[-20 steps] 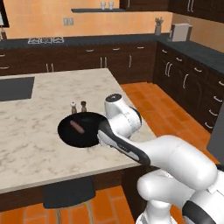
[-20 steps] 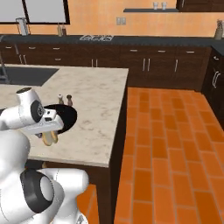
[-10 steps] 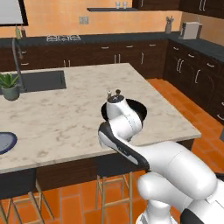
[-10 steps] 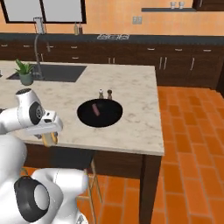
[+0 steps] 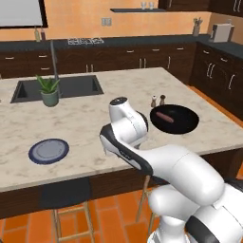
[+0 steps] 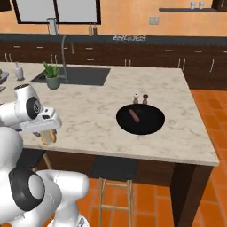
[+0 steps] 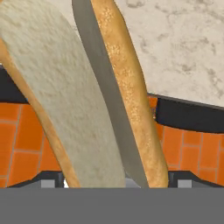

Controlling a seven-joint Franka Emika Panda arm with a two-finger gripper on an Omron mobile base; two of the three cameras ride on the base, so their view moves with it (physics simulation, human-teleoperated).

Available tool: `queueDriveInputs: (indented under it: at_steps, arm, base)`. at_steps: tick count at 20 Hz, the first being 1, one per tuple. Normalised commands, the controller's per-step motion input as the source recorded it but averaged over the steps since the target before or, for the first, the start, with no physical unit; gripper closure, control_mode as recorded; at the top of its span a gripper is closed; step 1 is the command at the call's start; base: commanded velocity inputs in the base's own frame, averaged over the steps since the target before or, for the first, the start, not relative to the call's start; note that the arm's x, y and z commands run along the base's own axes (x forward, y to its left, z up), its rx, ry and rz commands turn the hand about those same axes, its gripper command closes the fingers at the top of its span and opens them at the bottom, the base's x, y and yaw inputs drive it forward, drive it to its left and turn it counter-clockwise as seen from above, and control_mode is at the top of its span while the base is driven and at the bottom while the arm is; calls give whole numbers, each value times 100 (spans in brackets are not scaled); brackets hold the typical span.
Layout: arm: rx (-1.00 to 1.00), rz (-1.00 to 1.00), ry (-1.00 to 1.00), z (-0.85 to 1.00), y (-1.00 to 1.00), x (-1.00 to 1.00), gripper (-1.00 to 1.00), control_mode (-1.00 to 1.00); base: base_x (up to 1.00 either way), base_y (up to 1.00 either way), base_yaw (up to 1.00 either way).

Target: Place one bun and one sausage from the bowl on each plate.

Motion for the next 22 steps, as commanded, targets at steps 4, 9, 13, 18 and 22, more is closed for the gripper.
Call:
queueDriveInputs:
  at_steps: [4,9,13,18,22]
  arm:
    - [0,0,0,0,0,0,100,100]
    - [0,0,0,0,0,0,100,100]
    - [0,0,0,0,0,0,100,100]
    - [10,4,0,11,57,28,100,-100]
    - [12,8,0,5,100,57,100,-100]
  base:
    - [59,30,0]
    - [38,81,0]
    - [95,40,0]
    - [32,15,0]
    - [0,0,0]
